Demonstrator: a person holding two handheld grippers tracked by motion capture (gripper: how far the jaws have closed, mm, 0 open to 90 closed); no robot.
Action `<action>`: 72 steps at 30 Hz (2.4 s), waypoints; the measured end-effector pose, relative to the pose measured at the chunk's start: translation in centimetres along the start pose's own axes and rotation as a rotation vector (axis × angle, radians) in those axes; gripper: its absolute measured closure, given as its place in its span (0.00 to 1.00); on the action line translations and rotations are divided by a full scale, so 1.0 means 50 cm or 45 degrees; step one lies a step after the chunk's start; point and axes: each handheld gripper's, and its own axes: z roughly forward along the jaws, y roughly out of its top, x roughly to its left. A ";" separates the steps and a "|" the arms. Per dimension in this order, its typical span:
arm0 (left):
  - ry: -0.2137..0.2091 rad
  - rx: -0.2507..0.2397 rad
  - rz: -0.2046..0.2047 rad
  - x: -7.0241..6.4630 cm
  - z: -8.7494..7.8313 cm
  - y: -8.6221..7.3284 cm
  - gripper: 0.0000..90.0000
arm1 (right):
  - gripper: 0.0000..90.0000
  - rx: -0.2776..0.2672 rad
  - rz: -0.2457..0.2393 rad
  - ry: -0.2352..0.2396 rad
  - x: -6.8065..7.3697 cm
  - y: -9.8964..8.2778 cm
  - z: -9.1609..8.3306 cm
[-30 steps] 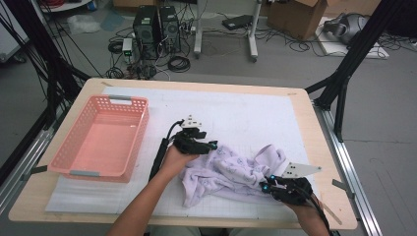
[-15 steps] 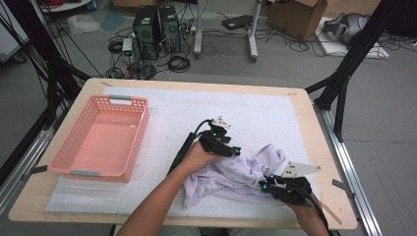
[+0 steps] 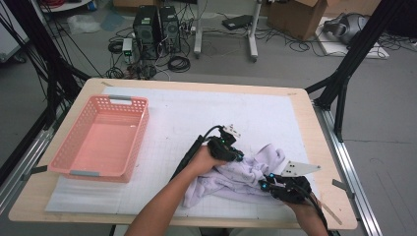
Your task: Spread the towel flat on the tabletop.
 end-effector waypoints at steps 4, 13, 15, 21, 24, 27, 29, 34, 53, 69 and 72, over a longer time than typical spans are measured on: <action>0.185 -0.149 -0.080 0.032 -0.071 0.003 0.93 | 0.83 -0.058 0.001 -0.058 -0.007 0.028 0.007; 0.504 -0.337 -0.207 0.089 -0.203 -0.057 0.93 | 0.88 -0.084 0.105 -0.166 -0.047 0.080 0.054; 0.528 -0.362 -0.215 0.089 -0.219 -0.076 0.93 | 0.90 -0.032 0.104 -0.167 -0.050 0.079 0.063; 0.481 -0.280 -0.155 0.063 -0.218 -0.129 0.93 | 0.91 0.153 0.064 -0.209 -0.047 0.050 0.052; 0.421 -0.243 -0.130 0.042 -0.204 -0.146 0.93 | 0.91 0.180 0.075 -0.170 -0.042 0.034 0.025; 0.386 -0.252 -0.125 0.030 -0.196 -0.158 0.92 | 0.85 0.180 0.046 -0.114 -0.037 0.028 0.003; 0.378 -0.247 -0.134 0.029 -0.196 -0.162 0.92 | 0.75 0.124 0.030 -0.122 -0.036 0.037 -0.007; 0.365 -0.259 -0.119 0.022 -0.199 -0.166 0.92 | 0.66 -0.055 0.068 -0.178 -0.046 0.090 -0.010; 0.329 -0.274 -0.136 0.014 -0.198 -0.214 0.92 | 0.88 0.230 0.115 -0.093 -0.082 0.219 0.248; 0.292 -0.289 -0.140 0.011 -0.199 -0.221 0.92 | 0.95 -0.130 0.048 -0.231 -0.087 0.179 0.009; 0.273 -0.298 -0.143 0.014 -0.199 -0.222 0.91 | 0.95 -0.107 0.100 -0.238 -0.098 0.129 -0.016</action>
